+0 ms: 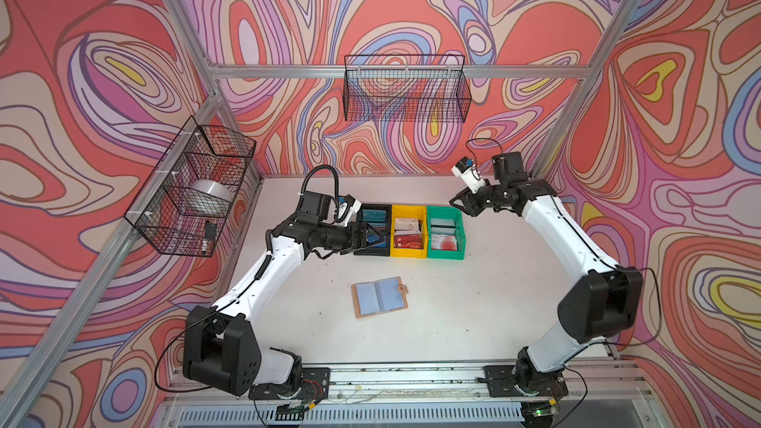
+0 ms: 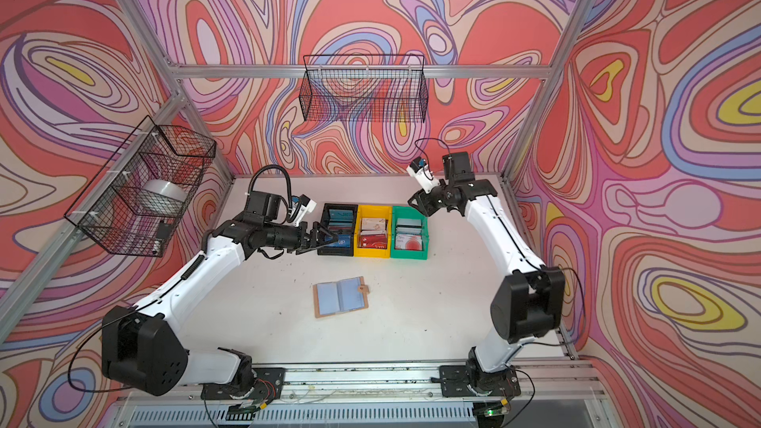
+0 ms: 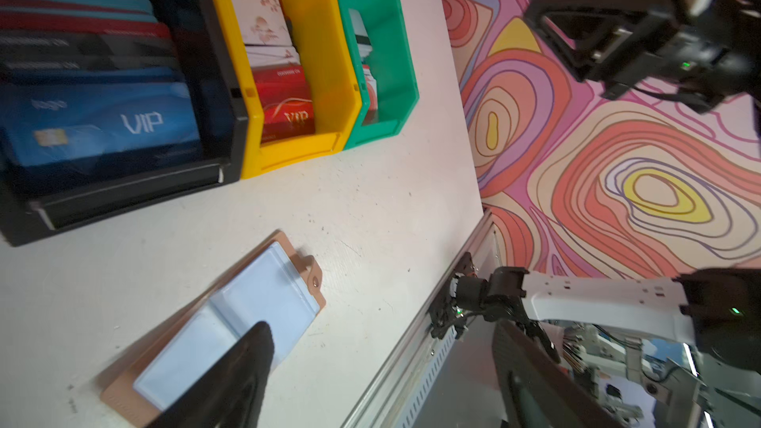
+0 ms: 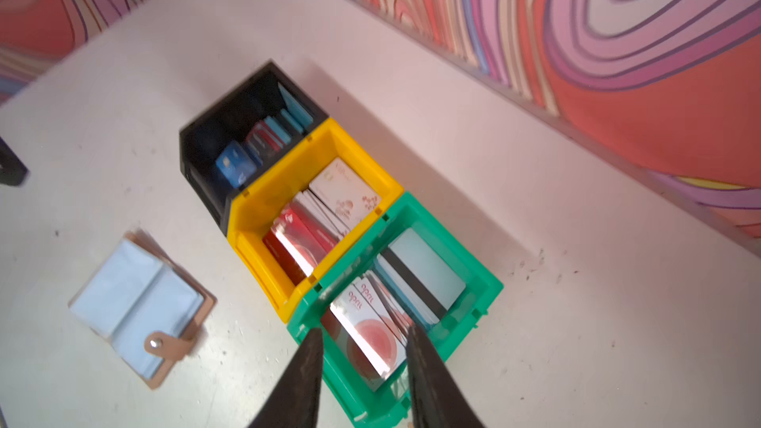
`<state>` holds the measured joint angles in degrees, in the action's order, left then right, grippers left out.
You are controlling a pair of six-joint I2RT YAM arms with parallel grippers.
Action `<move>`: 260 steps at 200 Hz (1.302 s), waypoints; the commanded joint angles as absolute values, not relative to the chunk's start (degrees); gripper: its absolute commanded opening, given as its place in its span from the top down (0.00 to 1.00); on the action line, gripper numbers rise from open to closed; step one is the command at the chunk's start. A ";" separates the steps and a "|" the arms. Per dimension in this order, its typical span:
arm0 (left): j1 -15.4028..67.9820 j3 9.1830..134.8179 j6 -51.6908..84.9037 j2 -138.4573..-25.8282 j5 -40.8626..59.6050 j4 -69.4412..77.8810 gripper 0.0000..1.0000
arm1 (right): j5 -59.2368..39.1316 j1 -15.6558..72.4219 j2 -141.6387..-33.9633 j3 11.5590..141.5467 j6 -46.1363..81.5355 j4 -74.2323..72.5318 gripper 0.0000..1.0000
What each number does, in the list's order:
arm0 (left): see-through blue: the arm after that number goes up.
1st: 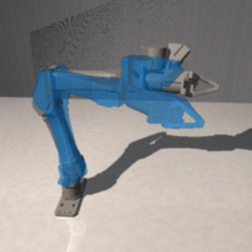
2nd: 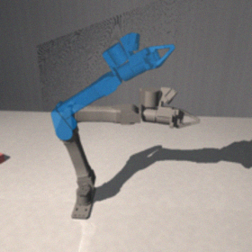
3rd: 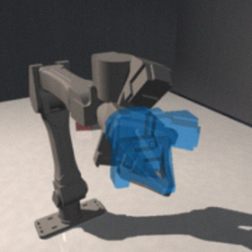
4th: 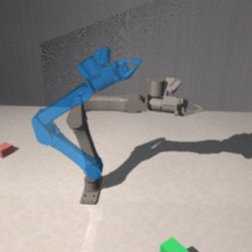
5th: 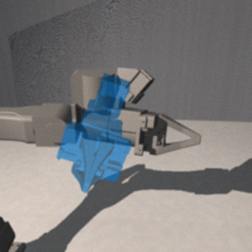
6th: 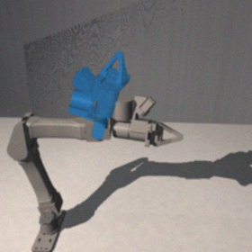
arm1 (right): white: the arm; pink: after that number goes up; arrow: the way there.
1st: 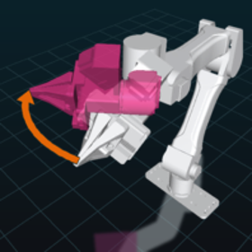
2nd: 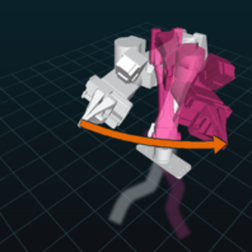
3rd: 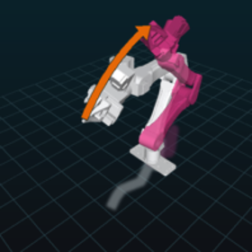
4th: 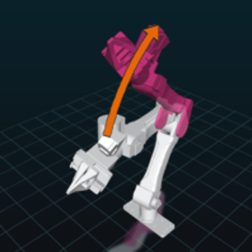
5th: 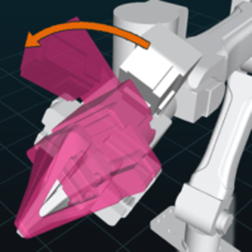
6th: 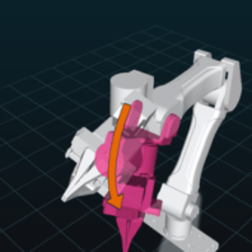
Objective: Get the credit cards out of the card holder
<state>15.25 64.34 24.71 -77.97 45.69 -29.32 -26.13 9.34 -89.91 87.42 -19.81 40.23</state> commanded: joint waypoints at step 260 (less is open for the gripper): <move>5.85 25.14 4.77 -69.23 -6.44 33.38 0.00 | 6.45 2.10 -98.24 24.55 -0.12 -60.02 0.21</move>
<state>7.84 28.05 7.64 -66.02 -7.55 23.53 7.44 2.90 -96.12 27.11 -0.45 -46.52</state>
